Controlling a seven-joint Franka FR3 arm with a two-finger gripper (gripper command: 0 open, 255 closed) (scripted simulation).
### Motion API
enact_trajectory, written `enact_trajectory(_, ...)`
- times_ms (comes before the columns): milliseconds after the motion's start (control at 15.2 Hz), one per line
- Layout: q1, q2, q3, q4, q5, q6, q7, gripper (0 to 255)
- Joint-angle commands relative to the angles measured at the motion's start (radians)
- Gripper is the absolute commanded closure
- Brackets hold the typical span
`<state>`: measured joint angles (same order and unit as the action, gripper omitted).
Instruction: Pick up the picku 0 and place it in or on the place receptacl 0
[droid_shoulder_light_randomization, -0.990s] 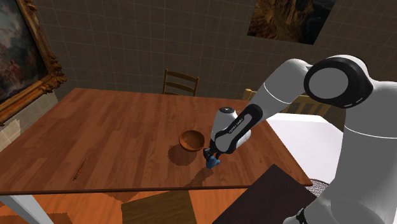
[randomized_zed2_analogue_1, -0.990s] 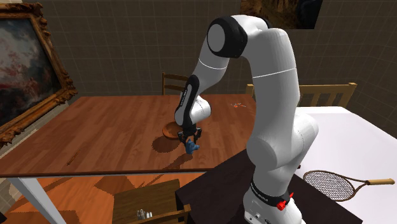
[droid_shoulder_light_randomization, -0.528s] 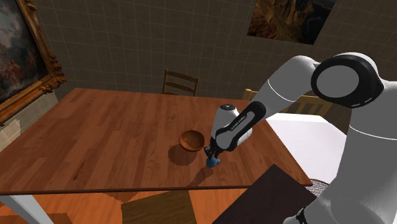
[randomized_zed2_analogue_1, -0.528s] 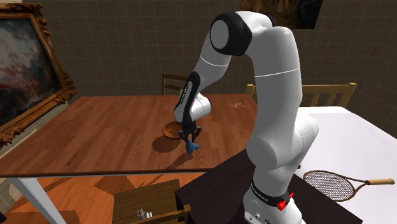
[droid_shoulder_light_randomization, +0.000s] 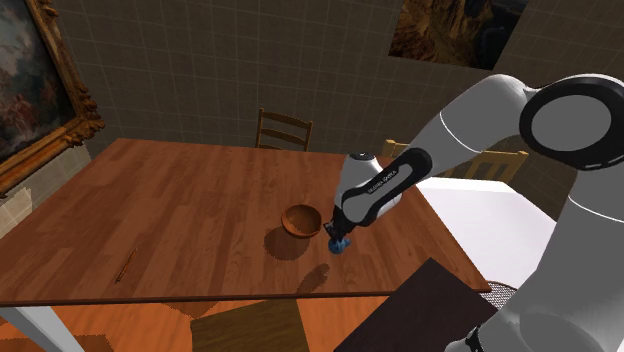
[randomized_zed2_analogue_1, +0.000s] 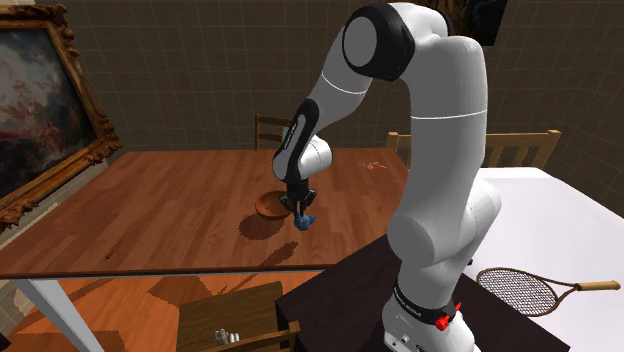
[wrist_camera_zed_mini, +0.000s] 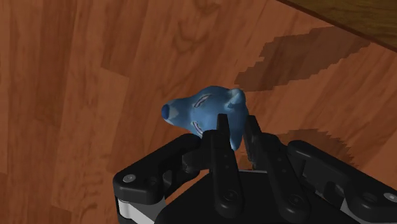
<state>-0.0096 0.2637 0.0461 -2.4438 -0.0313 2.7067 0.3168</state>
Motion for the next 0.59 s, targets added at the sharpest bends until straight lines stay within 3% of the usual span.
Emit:
enact_trajectory(0,0.000,-0.029,0.002,-0.002,0.003,-0.027,-0.001,255)
enact_trajectory(528,-0.003,-0.134,0.008,-0.001,0.016,-0.133,-0.010,255)
